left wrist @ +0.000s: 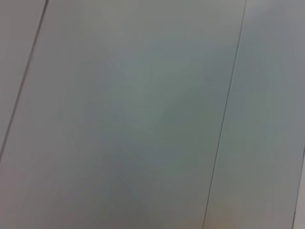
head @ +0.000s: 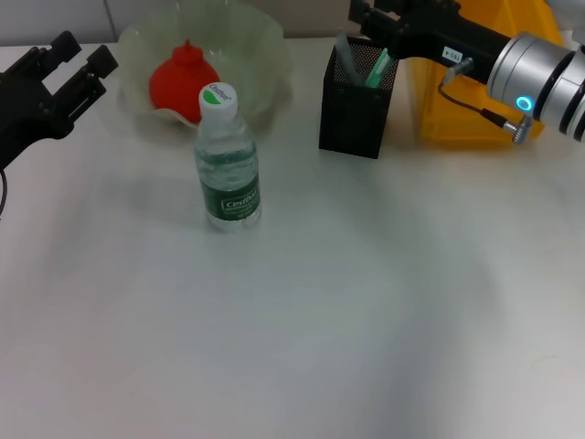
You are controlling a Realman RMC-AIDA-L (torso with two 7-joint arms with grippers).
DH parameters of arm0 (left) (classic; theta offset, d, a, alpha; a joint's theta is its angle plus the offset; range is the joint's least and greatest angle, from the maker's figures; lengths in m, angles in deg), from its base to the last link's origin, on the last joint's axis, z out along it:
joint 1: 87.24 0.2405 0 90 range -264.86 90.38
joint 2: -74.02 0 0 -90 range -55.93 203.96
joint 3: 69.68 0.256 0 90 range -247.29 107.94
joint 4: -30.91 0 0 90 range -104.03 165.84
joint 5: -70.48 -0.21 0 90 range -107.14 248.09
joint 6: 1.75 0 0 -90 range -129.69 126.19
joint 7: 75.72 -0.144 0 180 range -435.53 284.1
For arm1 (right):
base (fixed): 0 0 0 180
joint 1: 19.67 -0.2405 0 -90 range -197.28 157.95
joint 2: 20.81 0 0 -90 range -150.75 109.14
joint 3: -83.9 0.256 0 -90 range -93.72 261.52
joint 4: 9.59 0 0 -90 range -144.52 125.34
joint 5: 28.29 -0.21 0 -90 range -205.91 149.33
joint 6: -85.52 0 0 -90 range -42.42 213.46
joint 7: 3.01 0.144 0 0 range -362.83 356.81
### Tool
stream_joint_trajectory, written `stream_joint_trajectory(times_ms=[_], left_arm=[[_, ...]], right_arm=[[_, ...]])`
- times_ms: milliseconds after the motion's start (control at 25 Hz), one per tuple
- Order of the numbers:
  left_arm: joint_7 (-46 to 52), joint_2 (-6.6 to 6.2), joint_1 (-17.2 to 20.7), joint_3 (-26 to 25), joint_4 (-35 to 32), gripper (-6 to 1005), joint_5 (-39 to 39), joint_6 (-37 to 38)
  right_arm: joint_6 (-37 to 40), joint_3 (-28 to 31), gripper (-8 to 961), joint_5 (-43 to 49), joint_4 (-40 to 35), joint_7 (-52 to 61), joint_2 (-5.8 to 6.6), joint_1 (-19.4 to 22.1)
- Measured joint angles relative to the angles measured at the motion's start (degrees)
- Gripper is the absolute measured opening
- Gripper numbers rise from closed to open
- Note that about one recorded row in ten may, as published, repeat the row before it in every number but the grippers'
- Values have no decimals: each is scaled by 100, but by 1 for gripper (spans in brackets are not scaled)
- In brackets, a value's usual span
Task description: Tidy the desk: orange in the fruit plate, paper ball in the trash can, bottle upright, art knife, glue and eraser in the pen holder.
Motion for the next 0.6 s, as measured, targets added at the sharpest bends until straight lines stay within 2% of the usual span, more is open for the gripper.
stream_joint_trajectory(times_ms=[200, 240, 280, 320, 360, 440, 480, 520, 560, 600], left_arm=[[174, -44, 25, 1, -72, 606, -7, 41], [281, -77, 32, 1, -95, 606, -16, 85], [579, -211, 41, 4, -133, 606, -35, 292], [579, -211, 41, 4, -133, 606, -35, 292], [579, -211, 41, 4, -133, 606, -35, 292], [1031, -512, 31, 59, -153, 606, -133, 880], [1140, -596, 22, 68, -156, 606, -188, 1058], [1140, -596, 22, 68, -156, 606, -188, 1058], [1277, -760, -8, 41, -179, 606, -477, 1481], [1298, -797, -17, 38, -186, 606, -623, 1586]], right_arm=[[500, -1, 466, -8, -187, 375, 23, 180], [742, -1, 506, -4, -298, 540, 24, 247], [1284, -50, 546, 19, -621, 1018, 38, 429], [1284, -50, 548, 19, -621, 1018, 38, 429], [1830, -242, 550, 55, -1011, 1545, 66, 605], [2091, -404, 555, 85, -1225, 1814, 94, 685], [2538, -746, 557, 254, -1616, 2294, 183, 787], [2538, -746, 557, 254, -1616, 2294, 183, 787], [2792, -934, 558, 404, -1783, 2555, 249, 812], [3067, -1073, 558, 582, -1898, 2763, 308, 813]])
